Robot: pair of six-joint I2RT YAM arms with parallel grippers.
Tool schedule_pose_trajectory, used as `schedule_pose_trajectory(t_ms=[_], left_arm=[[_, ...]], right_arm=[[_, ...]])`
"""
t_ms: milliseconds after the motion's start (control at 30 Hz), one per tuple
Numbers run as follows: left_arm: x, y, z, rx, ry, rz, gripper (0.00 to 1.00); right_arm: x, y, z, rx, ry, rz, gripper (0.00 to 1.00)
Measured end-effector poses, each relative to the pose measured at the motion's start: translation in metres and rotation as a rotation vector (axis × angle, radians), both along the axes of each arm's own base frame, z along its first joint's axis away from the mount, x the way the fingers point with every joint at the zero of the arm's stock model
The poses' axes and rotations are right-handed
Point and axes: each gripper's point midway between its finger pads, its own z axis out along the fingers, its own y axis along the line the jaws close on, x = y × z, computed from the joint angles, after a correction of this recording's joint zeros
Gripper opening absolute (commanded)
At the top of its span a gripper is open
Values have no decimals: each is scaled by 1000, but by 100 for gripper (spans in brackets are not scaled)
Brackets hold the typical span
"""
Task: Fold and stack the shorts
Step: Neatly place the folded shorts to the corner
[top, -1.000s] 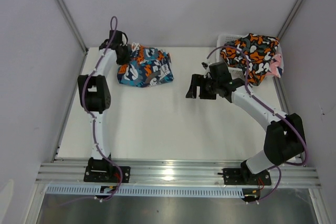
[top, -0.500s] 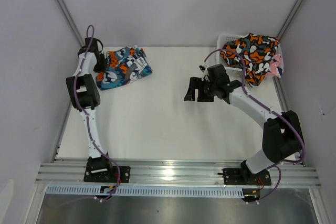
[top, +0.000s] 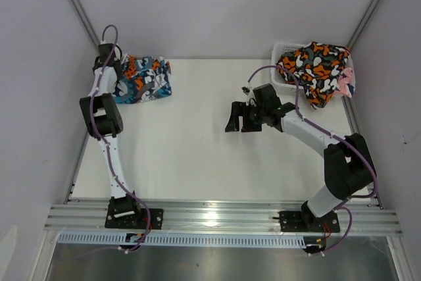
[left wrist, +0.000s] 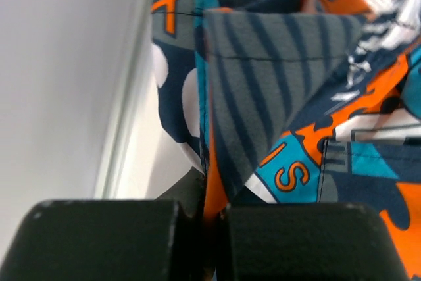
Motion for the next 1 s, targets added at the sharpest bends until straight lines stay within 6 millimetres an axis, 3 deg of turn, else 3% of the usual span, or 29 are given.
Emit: schedule_pose_trajectory(t_ms=[267, 300, 333, 367, 400, 533, 700, 767, 900, 1000], left_arm=[[32, 23, 16, 117, -119, 25, 0], [33, 25, 18, 127, -129, 29, 4], [34, 27, 20, 134, -137, 32, 15], [36, 29, 23, 146, -147, 35, 32], [37, 32, 26, 160, -154, 38, 63], [38, 41, 32, 190, -178, 76, 99], [29, 51, 36, 197, -193, 141, 99], [21, 54, 47, 193, -203, 170, 99], [1, 46, 82, 170, -260, 198, 99], [-18, 35, 124, 142, -329, 226, 99]], right_arm=[[-2, 2, 0, 12, 5, 12, 82], [-2, 3, 0, 13, 4, 14, 82], [-2, 3, 0, 13, 3, 14, 82], [-2, 3, 0, 14, 3, 14, 82], [-2, 3, 0, 14, 1, 14, 82], [-2, 3, -1, 14, 0, 14, 82], [-1, 3, -2, 16, -5, 13, 82], [-1, 2, -7, 10, -7, 7, 82], [-2, -3, -16, 12, -46, -12, 82], [-3, -8, -21, 9, -81, -33, 82]])
